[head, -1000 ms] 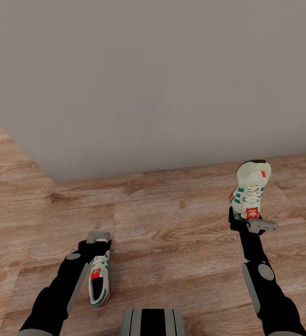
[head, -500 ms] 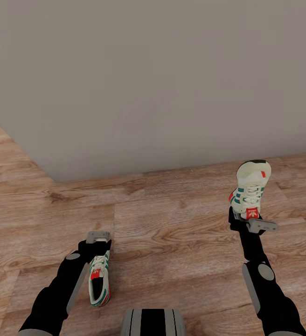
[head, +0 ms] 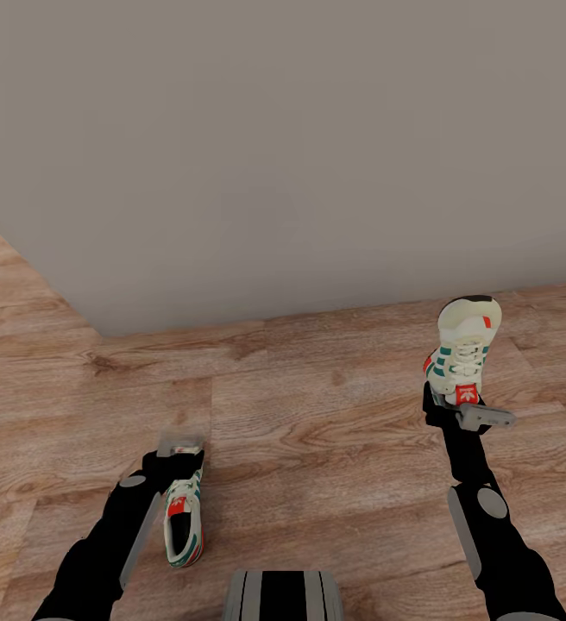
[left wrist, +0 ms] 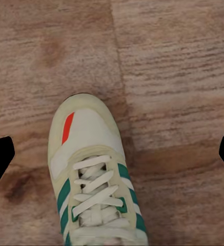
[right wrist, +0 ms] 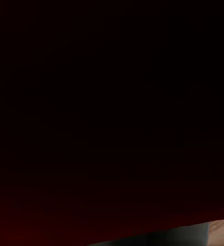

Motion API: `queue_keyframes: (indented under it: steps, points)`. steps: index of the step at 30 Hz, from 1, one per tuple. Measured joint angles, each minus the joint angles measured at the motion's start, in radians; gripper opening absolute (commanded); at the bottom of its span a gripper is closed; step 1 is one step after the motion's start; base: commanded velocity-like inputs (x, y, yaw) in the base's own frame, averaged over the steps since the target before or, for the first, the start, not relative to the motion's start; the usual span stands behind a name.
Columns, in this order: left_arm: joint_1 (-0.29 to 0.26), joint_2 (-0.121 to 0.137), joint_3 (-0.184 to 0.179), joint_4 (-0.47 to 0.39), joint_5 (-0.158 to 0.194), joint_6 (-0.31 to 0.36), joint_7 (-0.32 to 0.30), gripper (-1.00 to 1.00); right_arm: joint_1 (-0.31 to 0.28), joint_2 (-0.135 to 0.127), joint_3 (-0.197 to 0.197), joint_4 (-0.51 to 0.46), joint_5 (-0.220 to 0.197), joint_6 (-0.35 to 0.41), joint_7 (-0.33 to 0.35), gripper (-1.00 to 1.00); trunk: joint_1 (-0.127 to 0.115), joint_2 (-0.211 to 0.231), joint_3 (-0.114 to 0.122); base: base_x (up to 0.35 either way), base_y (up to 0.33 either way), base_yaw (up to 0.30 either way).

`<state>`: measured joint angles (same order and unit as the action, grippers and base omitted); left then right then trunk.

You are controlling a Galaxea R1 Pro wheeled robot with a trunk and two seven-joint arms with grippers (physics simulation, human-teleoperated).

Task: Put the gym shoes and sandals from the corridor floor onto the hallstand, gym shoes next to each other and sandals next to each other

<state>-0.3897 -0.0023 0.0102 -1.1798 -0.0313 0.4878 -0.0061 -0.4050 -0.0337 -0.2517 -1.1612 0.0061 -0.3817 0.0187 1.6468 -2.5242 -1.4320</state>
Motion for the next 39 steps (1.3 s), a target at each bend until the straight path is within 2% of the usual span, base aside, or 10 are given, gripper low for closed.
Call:
queue_keyframes:
  steps: [5,21,39]
  points:
    - [0.044,0.000,0.000,0.000,0.004,0.000,0.000,1.00,0.000,0.000,0.000,0.000,0.000,0.001,0.000,-1.00,0.000,0.000,0.000,0.000,0.000,0.000]
    - [0.060,-0.002,0.001,0.009,0.006,0.000,0.000,1.00,0.000,0.000,0.000,0.000,0.000,0.000,0.000,-1.00,0.000,0.000,0.000,0.000,0.000,0.000]
    - [0.067,-0.002,0.001,0.009,0.007,0.000,0.000,1.00,0.000,0.000,0.000,0.000,0.000,0.000,0.000,-1.00,0.008,-0.004,-0.069,0.000,0.000,0.000]
